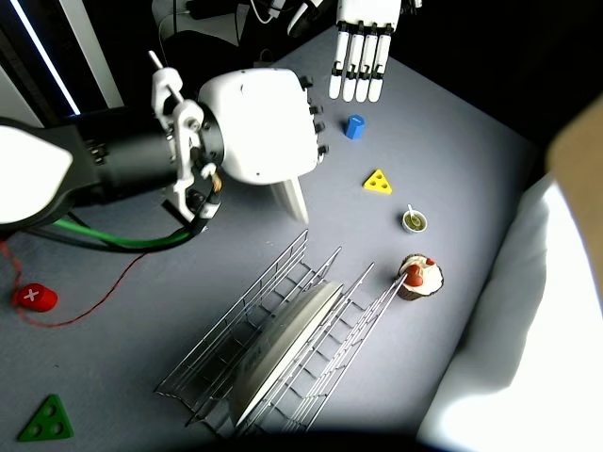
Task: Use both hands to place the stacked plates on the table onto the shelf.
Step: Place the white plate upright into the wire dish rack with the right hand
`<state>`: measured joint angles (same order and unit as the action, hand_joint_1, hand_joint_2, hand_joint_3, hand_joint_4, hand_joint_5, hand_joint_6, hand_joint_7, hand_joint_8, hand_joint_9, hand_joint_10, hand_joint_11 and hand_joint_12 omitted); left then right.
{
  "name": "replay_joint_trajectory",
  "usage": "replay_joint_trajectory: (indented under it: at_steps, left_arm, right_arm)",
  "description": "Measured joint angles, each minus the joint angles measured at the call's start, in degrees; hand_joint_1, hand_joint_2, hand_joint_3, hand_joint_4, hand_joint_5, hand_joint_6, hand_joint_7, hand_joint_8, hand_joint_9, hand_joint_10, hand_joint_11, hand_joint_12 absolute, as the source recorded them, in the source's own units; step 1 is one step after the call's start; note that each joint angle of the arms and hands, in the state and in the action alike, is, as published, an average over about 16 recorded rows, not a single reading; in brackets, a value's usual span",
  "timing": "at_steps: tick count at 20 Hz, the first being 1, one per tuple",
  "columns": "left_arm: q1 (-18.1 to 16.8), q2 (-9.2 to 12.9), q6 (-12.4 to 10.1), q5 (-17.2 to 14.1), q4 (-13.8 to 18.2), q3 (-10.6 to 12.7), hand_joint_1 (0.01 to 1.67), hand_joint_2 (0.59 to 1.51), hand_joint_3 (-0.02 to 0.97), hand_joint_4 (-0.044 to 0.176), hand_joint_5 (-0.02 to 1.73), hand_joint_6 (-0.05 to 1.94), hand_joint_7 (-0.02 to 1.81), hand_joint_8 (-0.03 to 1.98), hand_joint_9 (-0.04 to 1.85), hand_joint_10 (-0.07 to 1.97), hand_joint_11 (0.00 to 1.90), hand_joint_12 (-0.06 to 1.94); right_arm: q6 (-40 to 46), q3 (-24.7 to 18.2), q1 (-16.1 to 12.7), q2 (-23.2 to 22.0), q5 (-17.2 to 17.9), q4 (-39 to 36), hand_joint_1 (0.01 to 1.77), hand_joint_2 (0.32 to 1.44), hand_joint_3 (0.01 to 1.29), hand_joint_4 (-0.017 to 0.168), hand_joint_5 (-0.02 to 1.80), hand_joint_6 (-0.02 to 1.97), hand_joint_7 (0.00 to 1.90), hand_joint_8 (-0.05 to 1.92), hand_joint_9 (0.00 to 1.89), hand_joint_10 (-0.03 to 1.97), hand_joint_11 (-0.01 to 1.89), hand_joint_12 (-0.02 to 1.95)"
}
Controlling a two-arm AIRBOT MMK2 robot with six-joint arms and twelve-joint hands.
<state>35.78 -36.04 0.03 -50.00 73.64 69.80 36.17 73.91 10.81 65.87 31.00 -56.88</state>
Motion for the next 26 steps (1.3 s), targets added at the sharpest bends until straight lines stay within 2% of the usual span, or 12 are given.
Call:
replay_joint_trajectory:
  at_steps: [3,6,11,15,17,20,26]
  left_arm:
    - [-1.16,0.81,-0.01,-0.17,1.21,-1.02,0.12,0.917,0.004,0.002,0.02,0.01,0.03,0.01,0.04,0.0,0.04,0.01]
    - [-1.78,1.42,0.0,-0.54,1.97,-1.78,0.12,0.919,0.004,0.002,0.02,0.01,0.03,0.01,0.04,0.0,0.04,0.01]
    - [-2.23,1.94,0.01,-1.12,2.87,-2.51,0.12,0.92,0.004,0.002,0.02,0.01,0.03,0.01,0.04,0.0,0.04,0.01]
    - [-2.67,2.11,0.02,-1.4,3.48,-3.14,0.12,0.92,0.004,0.002,0.03,0.01,0.04,0.01,0.05,0.0,0.04,0.01]
    - [-2.85,2.15,0.02,-1.46,3.77,-3.52,0.12,0.92,0.004,0.002,0.03,0.01,0.04,0.01,0.05,0.0,0.04,0.01]
    - [-3.02,2.2,0.01,-1.3,4.13,-4.27,0.11,0.919,0.004,0.002,0.04,0.01,0.05,0.01,0.06,0.0,0.04,0.01]
    - [-3.24,2.31,-0.01,-0.17,4.38,-5.79,0.12,0.917,0.004,0.002,0.04,0.01,0.05,0.01,0.06,0.0,0.04,0.01]
  right_arm:
    - [5.17,0.46,-1.31,-1.06,-1.19,0.78,1.47,0.94,0.01,-0.008,0.97,0.77,1.13,0.58,1.17,0.71,1.08,0.84]
    - [9.45,0.88,-2.57,-1.8,-2.58,1.34,1.46,0.94,0.01,-0.008,0.97,0.76,1.15,0.52,1.18,0.69,1.1,0.81]
    - [13.16,1.19,-4.25,-2.77,-5.23,1.9,1.46,0.94,0.01,-0.008,0.97,0.75,1.18,0.41,1.21,0.61,1.08,1.03]
    - [14.44,1.41,-4.93,-3.4,-7.36,1.78,1.46,0.94,0.01,-0.008,0.97,0.75,1.21,0.34,1.22,0.55,1.1,1.04]
    - [14.65,1.48,-5.01,-3.68,-8.44,1.66,1.46,0.94,0.01,-0.008,0.97,0.74,1.2,0.33,1.23,0.54,1.09,1.14]
    - [14.85,1.57,-5.03,-4.13,-10.16,1.51,1.46,0.94,0.01,-0.008,0.97,0.74,1.19,0.33,1.23,0.53,1.06,1.27]
    - [15.06,1.66,-5.23,-4.94,-13.97,2.55,1.47,0.94,0.01,-0.008,0.97,0.75,1.16,0.41,1.21,0.56,1.05,1.3]
